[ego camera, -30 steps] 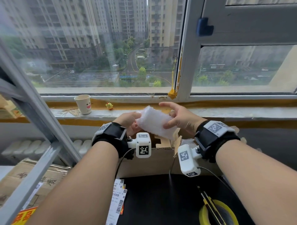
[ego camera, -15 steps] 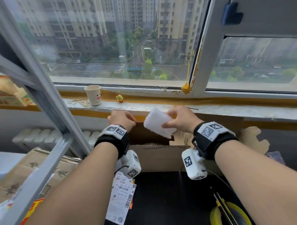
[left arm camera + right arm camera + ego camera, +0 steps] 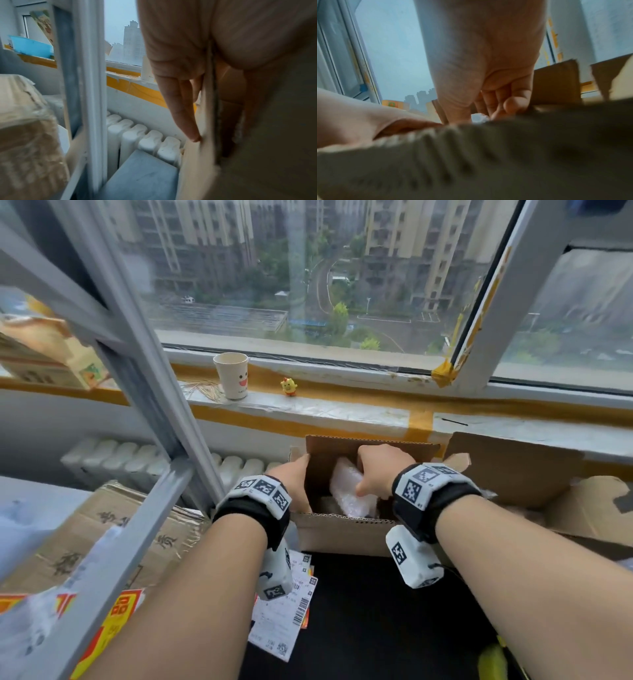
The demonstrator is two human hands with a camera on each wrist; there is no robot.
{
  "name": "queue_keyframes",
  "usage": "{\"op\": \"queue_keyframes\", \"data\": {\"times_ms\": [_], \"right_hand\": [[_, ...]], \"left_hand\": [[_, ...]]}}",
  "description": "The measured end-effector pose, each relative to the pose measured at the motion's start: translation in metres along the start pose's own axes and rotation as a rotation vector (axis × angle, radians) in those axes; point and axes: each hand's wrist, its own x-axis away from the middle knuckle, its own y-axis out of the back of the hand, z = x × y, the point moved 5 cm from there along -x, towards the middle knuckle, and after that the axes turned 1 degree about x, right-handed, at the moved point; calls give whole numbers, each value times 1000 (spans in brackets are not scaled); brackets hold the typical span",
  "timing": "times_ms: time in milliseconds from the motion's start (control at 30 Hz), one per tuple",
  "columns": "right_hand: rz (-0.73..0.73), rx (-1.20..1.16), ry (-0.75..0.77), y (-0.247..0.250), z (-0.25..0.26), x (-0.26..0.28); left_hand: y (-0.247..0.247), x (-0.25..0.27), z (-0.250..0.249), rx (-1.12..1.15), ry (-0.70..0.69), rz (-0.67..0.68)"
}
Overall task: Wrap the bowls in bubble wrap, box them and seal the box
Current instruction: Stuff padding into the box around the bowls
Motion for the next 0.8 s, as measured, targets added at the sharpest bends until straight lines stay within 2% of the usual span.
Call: {"op": "queue_keyframes", "data": {"times_ms": [167,333,400,533,700,800], "right_hand": [[111,49,2,-9,27,-16],[196,-109,-37,-17,45,-30],[254,-103,-39,-22,49,-33],[211,-195,-43,-31,51,-36],[157,-202,-23,-52,59,-46],[216,-187,-56,-58,61,-48]], "left_hand": [[-10,15,17,-2,-83,-83],[-16,19,25,26,-100,-133],[-15,18,24,26,-109,-150],[-14,17,15,22,-143,-192],[-18,14,12,46,-187,-234],[-16,15,12,51,-179,-229]]}}
